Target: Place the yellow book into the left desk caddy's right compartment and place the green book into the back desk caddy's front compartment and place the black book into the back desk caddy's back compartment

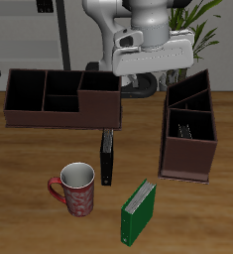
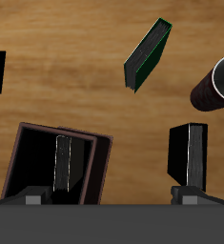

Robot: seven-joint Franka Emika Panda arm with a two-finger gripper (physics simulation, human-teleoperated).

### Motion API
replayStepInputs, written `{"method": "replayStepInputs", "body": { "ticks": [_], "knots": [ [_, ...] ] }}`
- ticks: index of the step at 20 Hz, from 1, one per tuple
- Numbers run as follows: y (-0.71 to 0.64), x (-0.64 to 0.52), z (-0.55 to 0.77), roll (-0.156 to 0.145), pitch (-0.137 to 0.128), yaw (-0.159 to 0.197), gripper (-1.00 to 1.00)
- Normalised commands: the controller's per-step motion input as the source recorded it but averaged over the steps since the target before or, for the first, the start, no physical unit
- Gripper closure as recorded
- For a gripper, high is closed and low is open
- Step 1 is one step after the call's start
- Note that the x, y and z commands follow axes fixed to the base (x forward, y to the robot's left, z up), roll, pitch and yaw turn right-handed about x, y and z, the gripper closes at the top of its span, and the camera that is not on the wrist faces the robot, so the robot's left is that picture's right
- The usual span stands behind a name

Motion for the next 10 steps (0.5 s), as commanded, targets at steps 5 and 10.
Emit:
{"method": "replayStepInputs", "body": {
  "ticks": [5,10],
  "knots": [
    [-0.60,0.17,0.22,-0.057,-0.016,-0.004,-1.00],
    [-0.35,0.17,0.11,-0.033,0.001,0.005,-1.00]
  ]
}}
